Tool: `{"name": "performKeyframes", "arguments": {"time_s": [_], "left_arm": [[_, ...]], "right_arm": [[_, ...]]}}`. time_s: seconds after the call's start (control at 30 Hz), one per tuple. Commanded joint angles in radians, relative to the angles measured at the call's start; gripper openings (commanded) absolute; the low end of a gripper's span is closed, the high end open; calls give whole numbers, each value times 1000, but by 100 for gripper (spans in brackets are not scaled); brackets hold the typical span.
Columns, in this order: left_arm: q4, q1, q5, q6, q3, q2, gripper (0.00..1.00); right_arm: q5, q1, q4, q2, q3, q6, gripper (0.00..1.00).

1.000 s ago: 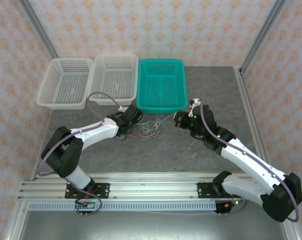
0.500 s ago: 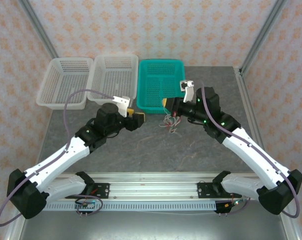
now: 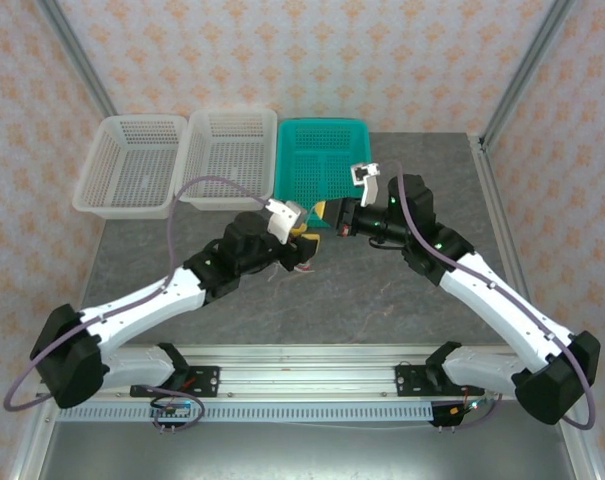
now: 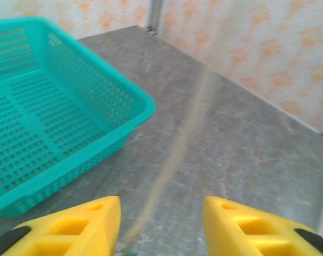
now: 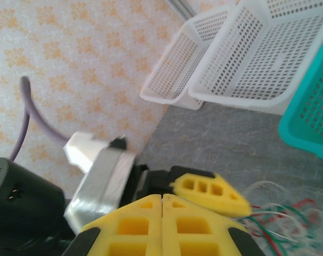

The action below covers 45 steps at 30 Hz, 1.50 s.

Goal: Untangle the cables
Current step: Pass the cables at the center of the table, then untie the cables at the center of the table.

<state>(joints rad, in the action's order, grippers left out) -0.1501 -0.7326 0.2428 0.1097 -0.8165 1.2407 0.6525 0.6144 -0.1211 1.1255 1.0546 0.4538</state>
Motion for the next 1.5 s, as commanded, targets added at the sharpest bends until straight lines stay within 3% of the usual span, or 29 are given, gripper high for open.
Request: {"name": "performKeyframes", "arguments": {"time_s": [0.0, 0.03, 0.2, 0.23, 0.27, 0.33, 0.4, 0.5, 0.63, 0.73, 0.8, 0.87, 0.97, 1.1, 1.13, 1.23, 1.47], "left_arm": [[-133, 1, -112, 50, -11, 28, 10], [-143, -1, -102, 61, -20, 38, 0], [-129, -1, -62, 76, -61, 68, 0], [-121, -1, -56, 84, -66, 72, 0], [-115, -1, -54, 94, -71, 76, 0], [-112, -1, -56, 128, -73, 83, 0], [-120, 0, -56, 162, -70, 89, 0], [-117, -1, -37, 194, -77, 99, 0], [-60, -1, -18, 217, -109, 113, 0], [-44, -1, -9, 219, -114, 114, 0], [-51, -1, 30, 219, -115, 113, 0], [-69, -1, 92, 213, -115, 112, 0], [-51, -6, 132, 203, -127, 107, 0], [-12, -8, 115, 187, -131, 82, 0], [-3, -8, 106, 185, -130, 77, 0], [43, -8, 57, 173, -136, 54, 0], [213, -2, -220, 139, -163, -75, 0]], "right_arm": [[61, 2, 91, -5, -5, 36, 0], [54, 2, 81, -8, -8, 33, 0], [-35, 0, 21, -25, -35, 4, 0], [-73, 0, 6, -33, -49, -10, 4], [-109, 0, 0, -46, -68, -20, 17], [-219, 0, 3, -94, -134, -37, 61], [-332, 0, 39, -159, -222, -45, 78], [-418, 0, 178, -253, -400, -89, 83], [-280, -1, 387, -240, -558, -101, 84], [-120, 5, 505, -138, -581, -80, 88], [-110, 23, 513, -57, -563, -97, 94], [-195, 30, 484, 3, -544, -118, 89], [-340, 30, 525, 52, -551, -95, 54], [-379, 31, 587, 86, -567, -64, 7], [-389, 30, 583, 89, -568, -57, 0], [-437, 30, 535, 86, -570, -22, 0], [-590, -15, 190, 152, -531, 201, 0]]}}
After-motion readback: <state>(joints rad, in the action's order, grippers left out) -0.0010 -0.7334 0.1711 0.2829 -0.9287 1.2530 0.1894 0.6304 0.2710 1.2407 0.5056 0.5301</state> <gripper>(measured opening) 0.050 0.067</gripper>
